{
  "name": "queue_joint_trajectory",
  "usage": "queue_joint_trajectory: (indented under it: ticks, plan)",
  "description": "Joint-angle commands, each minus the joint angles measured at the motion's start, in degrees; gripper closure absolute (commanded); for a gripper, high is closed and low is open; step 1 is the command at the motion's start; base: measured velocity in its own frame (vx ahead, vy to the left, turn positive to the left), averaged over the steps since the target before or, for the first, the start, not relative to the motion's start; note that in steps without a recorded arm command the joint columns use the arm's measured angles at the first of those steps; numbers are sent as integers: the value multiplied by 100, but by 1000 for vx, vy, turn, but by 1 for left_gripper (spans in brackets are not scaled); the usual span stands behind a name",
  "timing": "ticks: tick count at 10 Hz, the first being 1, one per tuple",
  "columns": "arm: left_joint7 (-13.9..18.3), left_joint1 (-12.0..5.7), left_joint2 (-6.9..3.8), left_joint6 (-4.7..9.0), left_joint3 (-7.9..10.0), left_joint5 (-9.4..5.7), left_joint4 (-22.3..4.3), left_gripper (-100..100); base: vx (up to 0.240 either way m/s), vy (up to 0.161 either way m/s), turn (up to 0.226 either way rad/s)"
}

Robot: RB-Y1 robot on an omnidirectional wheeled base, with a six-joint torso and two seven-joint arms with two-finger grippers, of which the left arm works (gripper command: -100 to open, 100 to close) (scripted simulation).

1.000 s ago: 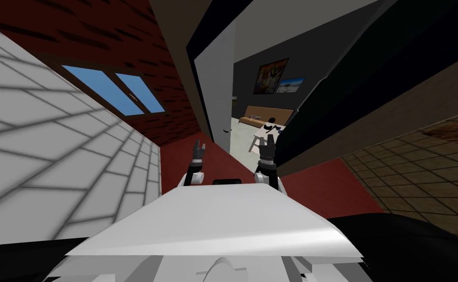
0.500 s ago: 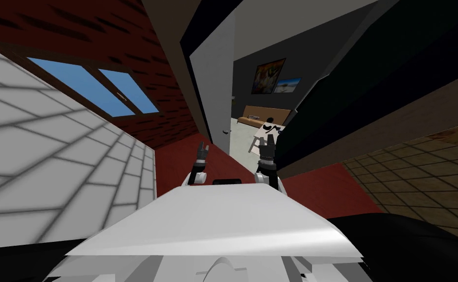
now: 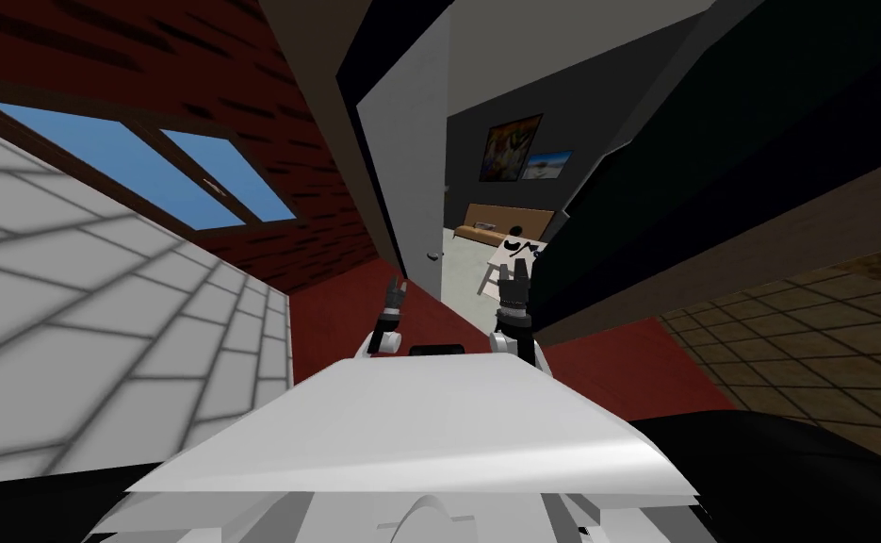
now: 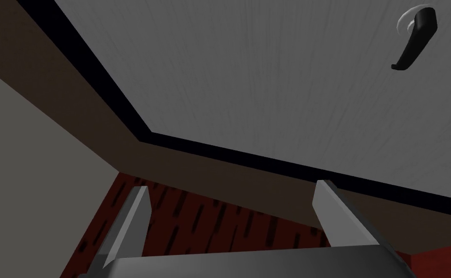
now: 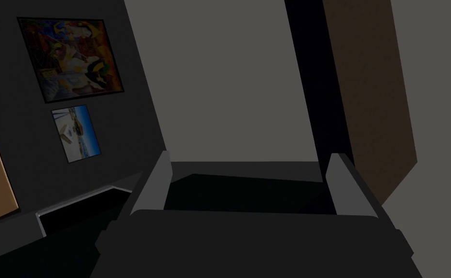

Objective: Push the door open

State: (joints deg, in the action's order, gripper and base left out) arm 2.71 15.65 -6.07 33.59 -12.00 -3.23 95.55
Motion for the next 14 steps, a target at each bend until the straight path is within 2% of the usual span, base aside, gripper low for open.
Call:
queue_joint_trajectory:
  ticks: [1,8,9,12,13,14]
  plan:
    - [-31,-90,-1,44,-73,-44,-210,-100,78,50,-55]
    - [-144,-408,-19,195,-392,-233,-987,-100,90,53,-67]
    - [-176,-499,-21,239,-483,-287,-1209,-100,123,72,-135]
    - [-224,-634,-23,303,-618,-368,-1538,-100,106,75,-68]
    - [-255,-722,-22,345,-706,-420,-1754,-100,114,68,-110]
    - [-271,-767,-21,366,-751,-447,-1861,-100,116,82,-85]
